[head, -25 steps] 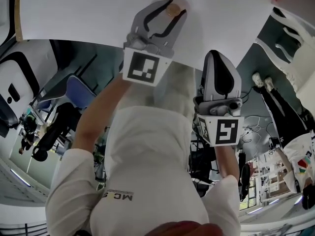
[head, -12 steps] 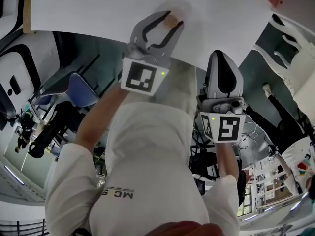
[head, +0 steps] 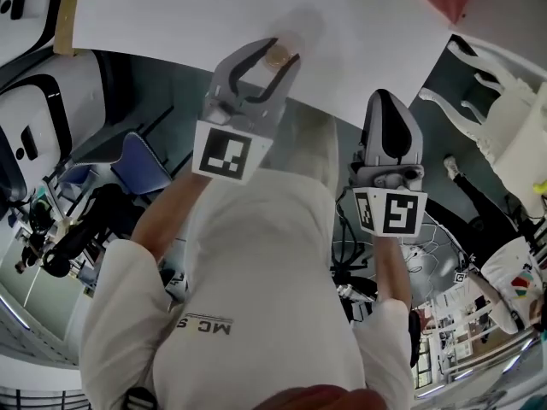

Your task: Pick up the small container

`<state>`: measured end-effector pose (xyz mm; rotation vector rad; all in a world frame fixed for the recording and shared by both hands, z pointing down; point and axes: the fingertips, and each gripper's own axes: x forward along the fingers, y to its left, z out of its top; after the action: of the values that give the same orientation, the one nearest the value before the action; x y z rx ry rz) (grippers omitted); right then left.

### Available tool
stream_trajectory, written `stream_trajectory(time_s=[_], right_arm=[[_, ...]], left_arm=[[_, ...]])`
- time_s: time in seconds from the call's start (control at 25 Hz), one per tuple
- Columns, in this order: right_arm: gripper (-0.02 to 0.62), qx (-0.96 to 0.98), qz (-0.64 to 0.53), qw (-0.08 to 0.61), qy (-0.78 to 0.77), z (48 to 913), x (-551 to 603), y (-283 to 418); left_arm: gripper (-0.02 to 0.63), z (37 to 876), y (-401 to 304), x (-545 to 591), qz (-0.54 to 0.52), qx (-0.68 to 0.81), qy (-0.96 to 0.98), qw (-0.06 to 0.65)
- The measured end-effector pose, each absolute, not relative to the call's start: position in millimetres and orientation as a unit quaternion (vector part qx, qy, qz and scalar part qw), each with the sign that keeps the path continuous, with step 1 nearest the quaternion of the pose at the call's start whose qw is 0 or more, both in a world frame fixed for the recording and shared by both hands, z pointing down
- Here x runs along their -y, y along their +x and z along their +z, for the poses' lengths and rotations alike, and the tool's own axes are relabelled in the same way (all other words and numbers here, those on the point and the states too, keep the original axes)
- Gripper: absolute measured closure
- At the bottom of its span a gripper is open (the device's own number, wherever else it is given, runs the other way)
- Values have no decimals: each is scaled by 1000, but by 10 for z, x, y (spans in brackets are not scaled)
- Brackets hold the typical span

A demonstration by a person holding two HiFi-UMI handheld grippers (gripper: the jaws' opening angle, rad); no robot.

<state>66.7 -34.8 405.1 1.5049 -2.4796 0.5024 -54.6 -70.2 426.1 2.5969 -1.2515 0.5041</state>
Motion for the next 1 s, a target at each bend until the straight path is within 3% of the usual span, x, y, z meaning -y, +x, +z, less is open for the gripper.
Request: stream_trajectory(time_s=[0.24,1.0], right_arm=[[598,843,129,123,508,3614,268,604],[598,840,65,94,530,2673,88,584]], left_arm=[[466,3773,-744,576,161,436,879,111],[466,2701,-1073,277,145,435,884,93]])
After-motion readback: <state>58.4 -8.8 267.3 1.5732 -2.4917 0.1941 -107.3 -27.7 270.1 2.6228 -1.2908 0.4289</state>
